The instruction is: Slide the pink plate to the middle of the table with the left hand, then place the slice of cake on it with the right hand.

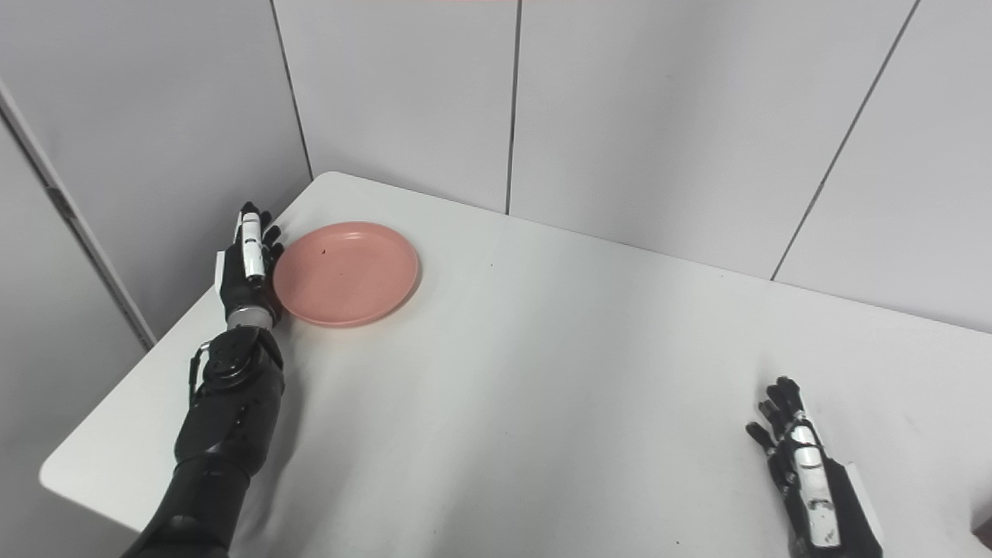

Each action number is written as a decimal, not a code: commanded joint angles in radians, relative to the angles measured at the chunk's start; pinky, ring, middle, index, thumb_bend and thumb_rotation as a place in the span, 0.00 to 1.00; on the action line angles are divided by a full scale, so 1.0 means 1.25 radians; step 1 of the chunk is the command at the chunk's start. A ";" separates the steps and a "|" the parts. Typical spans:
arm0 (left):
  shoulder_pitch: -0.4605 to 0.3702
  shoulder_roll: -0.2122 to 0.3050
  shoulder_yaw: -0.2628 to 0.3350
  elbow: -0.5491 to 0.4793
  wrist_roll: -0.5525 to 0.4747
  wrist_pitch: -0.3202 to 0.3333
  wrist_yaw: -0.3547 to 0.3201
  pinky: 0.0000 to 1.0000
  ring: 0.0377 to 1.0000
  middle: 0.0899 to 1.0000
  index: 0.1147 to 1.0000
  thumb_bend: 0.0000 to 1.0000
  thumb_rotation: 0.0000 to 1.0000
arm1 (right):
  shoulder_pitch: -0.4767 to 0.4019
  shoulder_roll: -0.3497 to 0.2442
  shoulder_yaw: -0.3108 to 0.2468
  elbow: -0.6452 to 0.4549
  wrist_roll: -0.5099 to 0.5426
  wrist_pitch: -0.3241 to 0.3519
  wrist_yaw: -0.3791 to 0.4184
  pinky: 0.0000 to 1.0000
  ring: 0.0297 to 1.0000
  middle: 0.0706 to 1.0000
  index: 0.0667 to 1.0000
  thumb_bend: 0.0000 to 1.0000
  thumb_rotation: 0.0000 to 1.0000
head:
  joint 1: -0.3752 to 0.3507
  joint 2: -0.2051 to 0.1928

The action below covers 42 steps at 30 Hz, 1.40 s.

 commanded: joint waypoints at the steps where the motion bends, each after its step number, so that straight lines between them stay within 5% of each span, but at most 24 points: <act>1: -0.033 0.001 -0.020 -0.006 0.008 0.018 -0.018 0.96 0.96 0.97 0.96 0.34 1.00 | 0.005 -0.007 -0.003 -0.003 -0.013 0.048 -0.018 1.00 1.00 1.00 1.00 0.20 1.00 | -0.006 0.002; 10: -0.026 -0.013 -0.051 -0.049 0.000 0.059 -0.034 0.93 0.93 0.94 0.94 0.31 1.00 | 0.006 -0.009 0.001 0.001 -0.022 0.034 -0.019 1.00 1.00 1.00 1.00 0.22 1.00 | -0.018 0.009; 18: -0.025 -0.031 -0.130 -0.038 0.047 0.064 -0.066 0.91 0.92 0.93 0.93 0.34 1.00 | 0.008 -0.006 0.004 -0.005 -0.021 0.042 -0.018 1.00 0.99 0.99 1.00 0.23 1.00 | -0.035 0.017; 42: 0.037 -0.145 -0.264 -0.175 0.036 0.168 -0.213 0.94 0.95 0.97 0.96 0.33 1.00 | 0.024 0.012 0.038 -0.032 -0.053 0.036 -0.042 0.99 0.97 0.98 0.99 0.25 1.00 | -0.183 0.055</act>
